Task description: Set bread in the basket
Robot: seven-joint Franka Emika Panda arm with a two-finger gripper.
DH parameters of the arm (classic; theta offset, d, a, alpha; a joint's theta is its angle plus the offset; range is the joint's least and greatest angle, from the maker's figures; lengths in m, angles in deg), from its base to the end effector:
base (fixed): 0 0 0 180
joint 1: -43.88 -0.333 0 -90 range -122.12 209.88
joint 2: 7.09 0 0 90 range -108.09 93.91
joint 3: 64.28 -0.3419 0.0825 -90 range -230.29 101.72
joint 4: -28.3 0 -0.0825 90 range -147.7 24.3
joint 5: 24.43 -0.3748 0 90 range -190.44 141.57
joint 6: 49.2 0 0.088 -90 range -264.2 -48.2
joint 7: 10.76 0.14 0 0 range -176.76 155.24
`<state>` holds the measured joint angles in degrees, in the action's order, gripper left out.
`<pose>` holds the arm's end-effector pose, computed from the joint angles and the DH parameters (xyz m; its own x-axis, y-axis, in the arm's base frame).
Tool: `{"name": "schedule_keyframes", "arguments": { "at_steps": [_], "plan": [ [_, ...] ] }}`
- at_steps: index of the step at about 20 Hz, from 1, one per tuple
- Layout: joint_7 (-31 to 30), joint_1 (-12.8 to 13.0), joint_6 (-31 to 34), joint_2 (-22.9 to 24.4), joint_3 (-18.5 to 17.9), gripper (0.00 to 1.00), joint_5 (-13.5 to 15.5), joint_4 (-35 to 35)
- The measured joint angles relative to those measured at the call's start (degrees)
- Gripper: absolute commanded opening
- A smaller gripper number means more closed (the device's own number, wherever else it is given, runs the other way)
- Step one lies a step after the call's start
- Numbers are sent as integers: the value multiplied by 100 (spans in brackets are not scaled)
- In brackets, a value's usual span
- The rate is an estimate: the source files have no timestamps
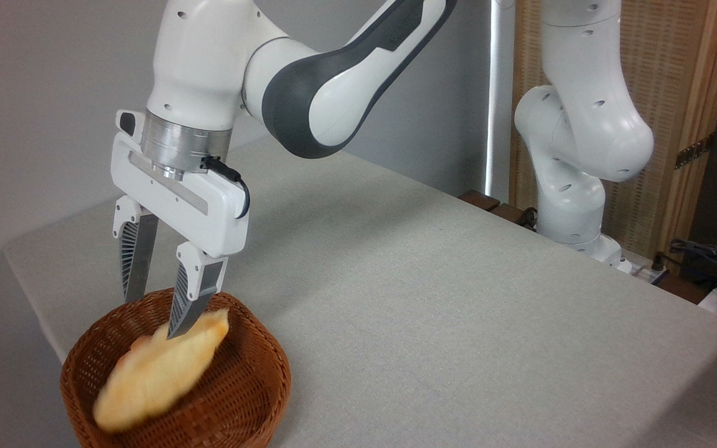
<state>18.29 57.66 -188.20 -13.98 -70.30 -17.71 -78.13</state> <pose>0.6331 -0.0919 0.5024 0.7451 -0.5163 0.4222 -0.5159 -0.8474 -0.1259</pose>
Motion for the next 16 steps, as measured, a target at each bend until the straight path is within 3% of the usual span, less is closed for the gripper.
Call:
{"name": "schedule_keyframes", "arguments": {
  "at_steps": [8,13,16],
  "plan": [
    [-236,5,189,47,0,100,0,272],
    [-234,5,1486,288,1,100,-10,390],
    [-104,10,2279,384,19,100,-296,434]
  ]
}}
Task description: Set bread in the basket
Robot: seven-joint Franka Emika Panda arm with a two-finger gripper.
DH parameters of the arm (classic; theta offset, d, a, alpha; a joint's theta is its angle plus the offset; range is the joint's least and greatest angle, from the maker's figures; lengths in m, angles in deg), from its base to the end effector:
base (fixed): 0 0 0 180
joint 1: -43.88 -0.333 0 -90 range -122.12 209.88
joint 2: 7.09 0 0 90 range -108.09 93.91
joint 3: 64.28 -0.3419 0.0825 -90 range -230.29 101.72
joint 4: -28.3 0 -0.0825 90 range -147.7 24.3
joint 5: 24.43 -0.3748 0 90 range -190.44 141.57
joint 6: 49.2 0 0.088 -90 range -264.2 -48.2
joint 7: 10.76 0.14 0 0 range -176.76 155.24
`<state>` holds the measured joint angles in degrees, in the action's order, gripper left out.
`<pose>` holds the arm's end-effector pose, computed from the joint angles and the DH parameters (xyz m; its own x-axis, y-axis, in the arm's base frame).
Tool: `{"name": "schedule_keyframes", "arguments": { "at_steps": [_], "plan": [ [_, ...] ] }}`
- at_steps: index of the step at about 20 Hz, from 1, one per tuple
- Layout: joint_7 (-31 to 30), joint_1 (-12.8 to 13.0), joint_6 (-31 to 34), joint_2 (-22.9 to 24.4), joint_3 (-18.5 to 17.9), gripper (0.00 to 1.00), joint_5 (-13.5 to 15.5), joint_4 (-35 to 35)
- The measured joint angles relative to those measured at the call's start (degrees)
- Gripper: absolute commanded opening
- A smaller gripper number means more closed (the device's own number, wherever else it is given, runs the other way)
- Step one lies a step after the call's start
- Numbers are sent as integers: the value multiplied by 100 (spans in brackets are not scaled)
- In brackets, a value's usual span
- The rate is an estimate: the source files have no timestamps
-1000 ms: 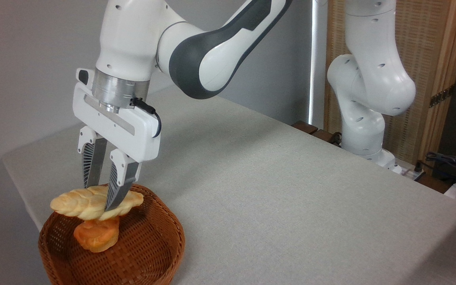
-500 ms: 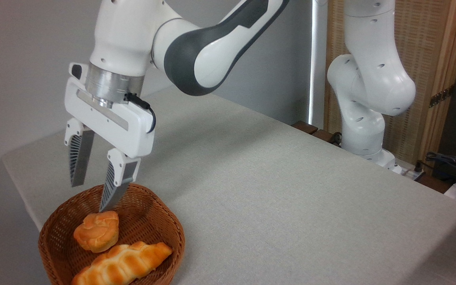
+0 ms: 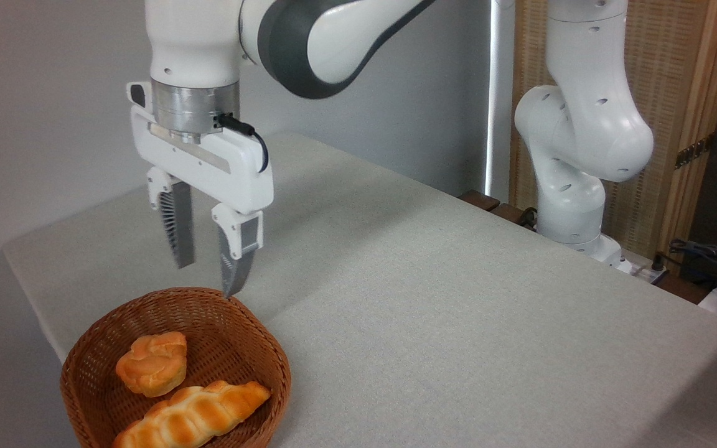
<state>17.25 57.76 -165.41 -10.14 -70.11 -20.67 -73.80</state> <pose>0.5903 -0.0904 0.5315 0.8034 -0.5623 0.1961 -0.5666 -0.8231 -0.0387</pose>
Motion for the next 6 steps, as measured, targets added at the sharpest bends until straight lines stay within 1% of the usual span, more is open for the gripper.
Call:
{"name": "schedule_keyframes", "arguments": {
  "at_steps": [1,3,6],
  "plan": [
    [90,6,189,20,20,100,-129,15],
    [285,33,407,35,35,100,-268,24],
    [798,43,604,34,28,100,-294,24]
  ]
}}
